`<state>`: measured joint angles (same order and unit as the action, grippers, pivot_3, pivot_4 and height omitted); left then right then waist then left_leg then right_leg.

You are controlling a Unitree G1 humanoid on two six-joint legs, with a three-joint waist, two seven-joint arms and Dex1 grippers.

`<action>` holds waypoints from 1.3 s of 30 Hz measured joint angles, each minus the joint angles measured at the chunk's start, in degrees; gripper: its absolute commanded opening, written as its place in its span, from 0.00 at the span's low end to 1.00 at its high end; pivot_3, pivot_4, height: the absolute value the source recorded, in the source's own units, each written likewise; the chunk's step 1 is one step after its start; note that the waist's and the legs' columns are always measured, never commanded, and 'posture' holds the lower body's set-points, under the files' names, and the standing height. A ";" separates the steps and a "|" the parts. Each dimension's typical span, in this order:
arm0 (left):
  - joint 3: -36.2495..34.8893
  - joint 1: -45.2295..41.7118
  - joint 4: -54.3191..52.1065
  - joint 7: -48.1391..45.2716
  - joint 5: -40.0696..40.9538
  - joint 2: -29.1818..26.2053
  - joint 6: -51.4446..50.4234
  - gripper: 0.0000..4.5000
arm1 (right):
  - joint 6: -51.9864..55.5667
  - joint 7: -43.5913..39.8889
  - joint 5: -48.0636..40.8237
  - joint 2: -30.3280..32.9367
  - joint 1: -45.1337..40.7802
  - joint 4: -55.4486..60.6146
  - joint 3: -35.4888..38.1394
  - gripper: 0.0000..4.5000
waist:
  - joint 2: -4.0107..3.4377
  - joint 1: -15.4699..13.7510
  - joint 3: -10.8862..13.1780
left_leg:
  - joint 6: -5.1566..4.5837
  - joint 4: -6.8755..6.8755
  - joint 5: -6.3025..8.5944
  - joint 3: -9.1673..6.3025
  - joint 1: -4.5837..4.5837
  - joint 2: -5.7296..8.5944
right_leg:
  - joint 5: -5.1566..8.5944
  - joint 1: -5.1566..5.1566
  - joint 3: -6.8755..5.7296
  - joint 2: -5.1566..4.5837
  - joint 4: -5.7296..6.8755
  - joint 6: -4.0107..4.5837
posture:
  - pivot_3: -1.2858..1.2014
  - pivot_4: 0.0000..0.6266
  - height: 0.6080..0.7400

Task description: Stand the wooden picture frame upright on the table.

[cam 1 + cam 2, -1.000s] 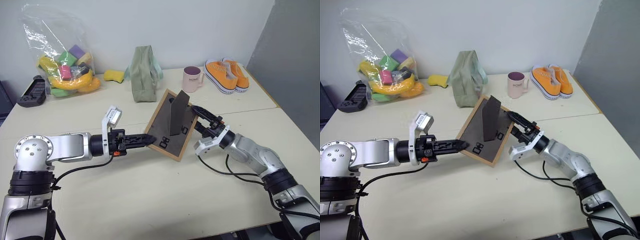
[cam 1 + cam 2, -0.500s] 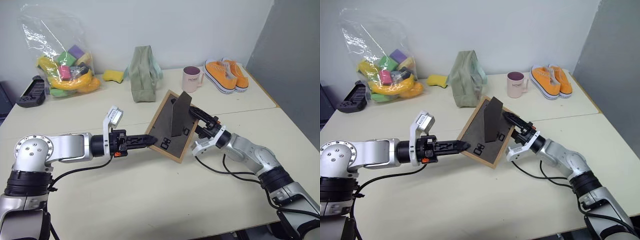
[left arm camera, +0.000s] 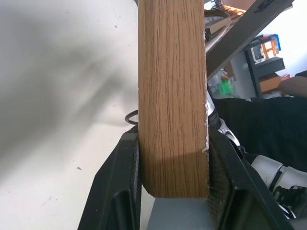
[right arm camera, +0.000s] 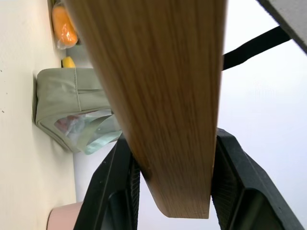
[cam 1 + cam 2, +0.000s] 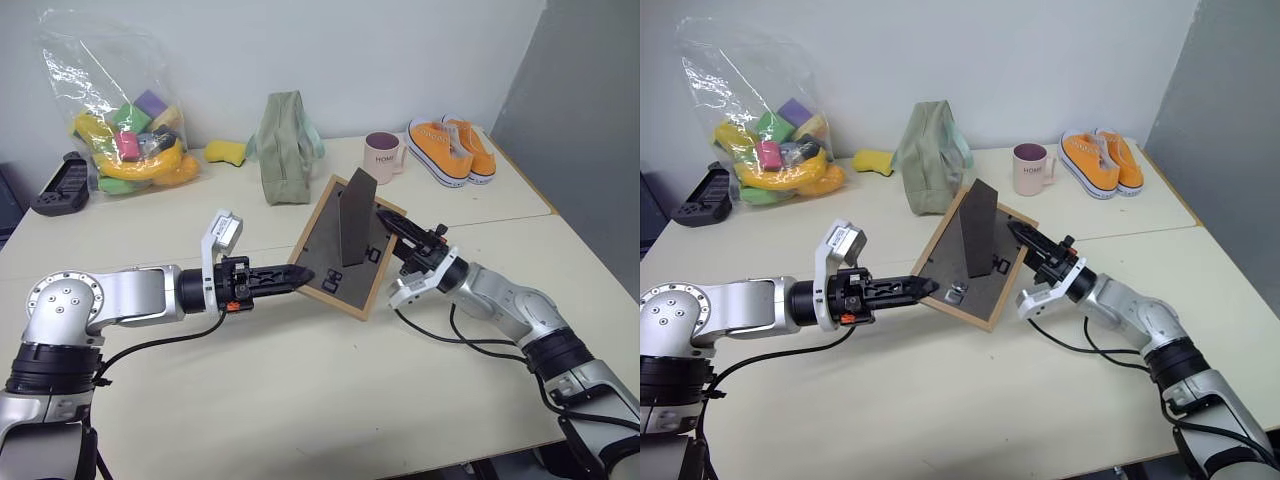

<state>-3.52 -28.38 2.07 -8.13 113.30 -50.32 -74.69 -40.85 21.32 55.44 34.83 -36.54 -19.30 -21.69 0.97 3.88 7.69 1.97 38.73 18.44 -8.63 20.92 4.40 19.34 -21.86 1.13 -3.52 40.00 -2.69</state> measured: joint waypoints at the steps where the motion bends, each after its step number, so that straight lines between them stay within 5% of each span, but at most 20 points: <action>1: 0.18 0.00 0.03 -0.09 0.07 0.00 -0.03 0.29 | -0.22 0.17 0.18 0.37 -0.08 0.05 -0.10 0.32 | 0.00 0.01 0.00 | 0.00 0.00 0.00 -0.01 0.00 0.00 | 0.00 0.00 0.00 0.00 0.01 0.00 | 0.52 0.24 1.00; 27: 2.89 0.17 0.27 -2.77 0.09 -2.15 -0.64 0.29 | -3.50 4.45 3.71 4.14 -0.18 0.14 -2.15 0.30 | 0.00 0.93 0.00 | 0.00 0.01 0.00 0.19 -0.02 -0.02 | 0.00 -0.07 0.18 0.03 0.04 0.00 | 0.52 0.24 1.00; 29: 2.90 0.10 0.26 -2.74 0.06 -2.14 -0.39 0.44 | -3.32 4.45 3.65 4.11 -0.18 0.14 -2.15 0.30 | 0.00 0.93 0.00 | 0.00 0.01 0.00 0.21 -0.01 -0.03 | 0.00 -0.09 0.20 0.04 0.04 0.00 | 0.52 0.24 1.00; 39: 2.84 -0.52 -1.33 -1.46 -1.69 -3.39 1.11 0.83 | -2.56 1.54 3.61 4.35 0.27 -1.64 -2.18 0.30 | 0.04 0.94 -0.02 | -0.01 0.00 0.00 0.76 -0.03 -0.09 | 0.00 -0.28 0.86 0.21 0.09 -0.01 | 0.52 0.24 1.00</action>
<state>-0.68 -28.90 0.74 -9.59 111.62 -53.71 -73.58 -43.41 22.86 59.05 39.18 -36.28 -20.94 -23.87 1.01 4.82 7.67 1.96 38.73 18.44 -7.87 20.89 4.31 19.34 -22.14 1.99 -3.31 40.10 -2.70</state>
